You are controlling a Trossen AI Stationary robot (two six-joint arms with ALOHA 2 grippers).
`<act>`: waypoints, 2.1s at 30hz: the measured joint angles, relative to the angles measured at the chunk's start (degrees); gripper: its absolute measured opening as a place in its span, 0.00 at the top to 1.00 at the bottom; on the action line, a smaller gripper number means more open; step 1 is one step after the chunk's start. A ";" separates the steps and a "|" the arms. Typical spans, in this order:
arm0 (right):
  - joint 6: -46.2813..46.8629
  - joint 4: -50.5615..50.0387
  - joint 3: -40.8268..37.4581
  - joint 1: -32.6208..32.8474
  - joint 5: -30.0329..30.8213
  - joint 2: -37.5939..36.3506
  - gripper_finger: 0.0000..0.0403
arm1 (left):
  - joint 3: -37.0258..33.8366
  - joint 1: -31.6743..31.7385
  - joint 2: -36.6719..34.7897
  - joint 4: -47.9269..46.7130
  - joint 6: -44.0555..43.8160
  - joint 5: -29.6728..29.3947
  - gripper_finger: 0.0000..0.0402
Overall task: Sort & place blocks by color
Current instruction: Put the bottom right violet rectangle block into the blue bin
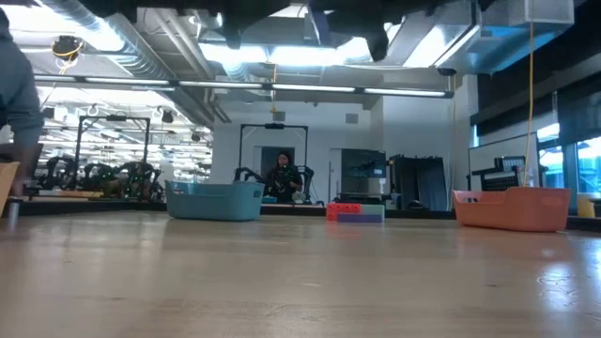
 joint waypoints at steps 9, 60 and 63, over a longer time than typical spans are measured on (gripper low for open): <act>-0.46 -0.03 2.13 -1.67 -2.29 0.29 0.74 | 4.04 -1.37 4.21 0.67 6.41 -4.00 0.54; -4.41 4.32 2.22 -1.67 -7.27 -0.04 0.74 | 10.28 -1.17 11.30 0.97 0.41 0.36 0.77; -3.07 4.09 2.22 -1.69 -7.42 -0.05 0.65 | 10.28 -0.20 10.81 0.07 0.10 2.08 0.77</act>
